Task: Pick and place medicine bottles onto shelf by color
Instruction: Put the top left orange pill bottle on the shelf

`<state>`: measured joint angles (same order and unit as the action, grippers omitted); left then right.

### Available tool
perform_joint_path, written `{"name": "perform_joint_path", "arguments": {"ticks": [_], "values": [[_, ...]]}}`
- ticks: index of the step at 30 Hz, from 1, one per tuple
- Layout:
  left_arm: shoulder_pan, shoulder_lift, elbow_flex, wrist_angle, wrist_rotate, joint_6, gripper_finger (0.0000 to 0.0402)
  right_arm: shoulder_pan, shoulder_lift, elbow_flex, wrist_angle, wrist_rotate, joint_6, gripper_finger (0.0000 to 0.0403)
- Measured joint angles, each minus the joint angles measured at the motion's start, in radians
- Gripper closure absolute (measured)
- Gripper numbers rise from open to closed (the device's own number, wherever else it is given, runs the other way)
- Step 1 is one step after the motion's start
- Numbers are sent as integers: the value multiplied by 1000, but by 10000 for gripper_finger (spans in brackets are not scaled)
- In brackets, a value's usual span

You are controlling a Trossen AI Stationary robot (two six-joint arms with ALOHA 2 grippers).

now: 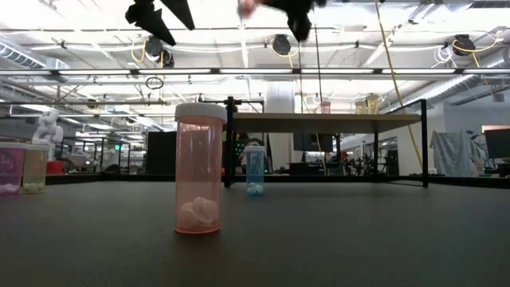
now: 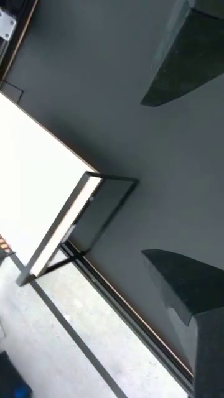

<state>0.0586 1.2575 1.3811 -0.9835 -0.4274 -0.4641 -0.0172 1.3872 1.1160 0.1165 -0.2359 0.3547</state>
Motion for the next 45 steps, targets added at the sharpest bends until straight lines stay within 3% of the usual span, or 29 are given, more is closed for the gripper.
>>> {"name": "perform_joint_path", "arguments": {"ticks": [5,14,17,22,28,37,45], "values": [[-3,0,0,-1,17,23,9,0,-10,0,97,-32,57,286],[-20,0,0,-10,27,17,9,11,-17,2,89,-26,100,286],[-29,0,0,-9,27,21,9,-49,-31,70,13,0,64,286],[-29,0,0,-9,35,26,9,-166,-6,329,-282,17,-90,286],[-34,0,0,-8,35,-38,9,-293,88,550,-495,132,-303,286],[-62,0,0,-13,35,-100,9,-453,239,573,-574,366,-298,286],[-83,0,0,-15,35,-148,9,-527,387,573,-678,371,-306,286]]}}
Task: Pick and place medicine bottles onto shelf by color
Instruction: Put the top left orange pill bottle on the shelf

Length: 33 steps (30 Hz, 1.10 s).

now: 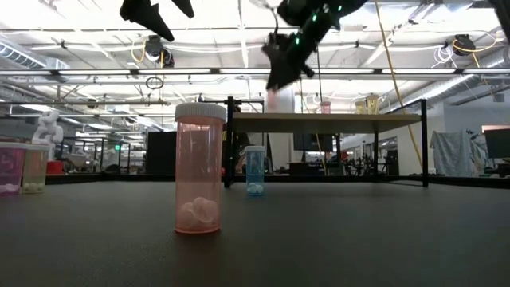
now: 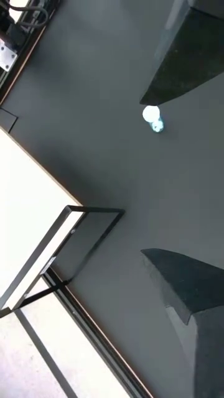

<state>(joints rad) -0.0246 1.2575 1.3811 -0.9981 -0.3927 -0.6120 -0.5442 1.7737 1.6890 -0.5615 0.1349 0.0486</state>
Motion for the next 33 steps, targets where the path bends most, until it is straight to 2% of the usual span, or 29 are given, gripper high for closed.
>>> {"name": "perform_joint_path", "arguments": {"ticks": [8,12,19,26,33], "values": [[1,0,0,-1,-9,-21,9,-38,54,0,-10,10,9,286],[1,0,0,-2,-10,-23,9,-49,38,0,-93,52,14,286],[6,0,0,-2,-55,-13,9,-54,-3,0,-130,47,-21,286],[18,0,0,-2,-61,-8,9,-77,-29,-5,-192,-7,-42,286],[18,0,0,-2,-60,-11,9,-114,-135,-197,25,-136,-8,286]]}}
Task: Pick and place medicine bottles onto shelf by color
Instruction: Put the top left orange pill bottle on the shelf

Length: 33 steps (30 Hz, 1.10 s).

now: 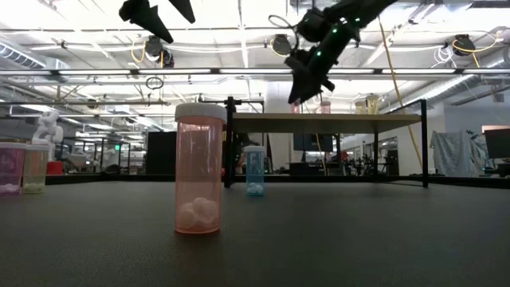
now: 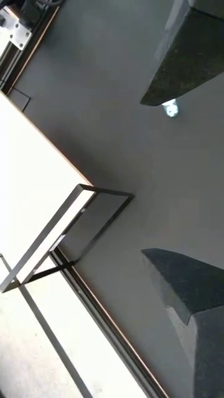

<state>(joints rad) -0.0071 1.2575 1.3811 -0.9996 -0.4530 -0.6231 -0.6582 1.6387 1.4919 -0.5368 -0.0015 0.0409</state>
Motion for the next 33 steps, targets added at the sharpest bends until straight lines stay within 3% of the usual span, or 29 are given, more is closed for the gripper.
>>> {"name": "perform_joint_path", "arguments": {"ticks": [14,33], "values": [[30,0,0,8,-2,15,9,-15,-26,-47,102,-1,-29,286],[30,0,0,9,7,1,9,-15,-20,-58,68,-14,-75,286]]}}
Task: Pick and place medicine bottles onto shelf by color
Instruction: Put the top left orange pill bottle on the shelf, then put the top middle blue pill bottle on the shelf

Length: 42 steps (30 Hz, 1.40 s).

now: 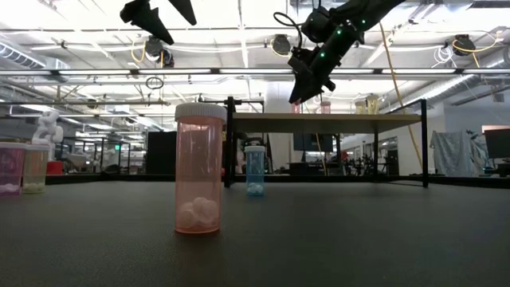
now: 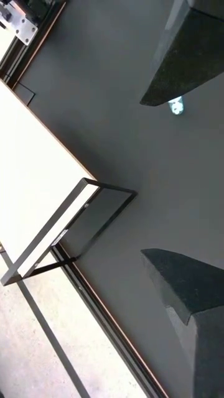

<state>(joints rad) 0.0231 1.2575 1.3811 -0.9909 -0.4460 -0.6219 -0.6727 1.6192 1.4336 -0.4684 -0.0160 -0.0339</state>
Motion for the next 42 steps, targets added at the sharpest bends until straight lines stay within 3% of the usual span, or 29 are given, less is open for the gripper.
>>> {"name": "perform_joint_path", "arguments": {"ticks": [16,35,42], "values": [[0,0,0,0,0,-10,9,-2,0,-38,48,-41,-42,284],[3,0,0,-3,-26,-2,9,2,-31,-39,106,-7,-1,218],[0,0,1,-195,30,-72,9,80,-134,-39,129,14,70,218]]}}
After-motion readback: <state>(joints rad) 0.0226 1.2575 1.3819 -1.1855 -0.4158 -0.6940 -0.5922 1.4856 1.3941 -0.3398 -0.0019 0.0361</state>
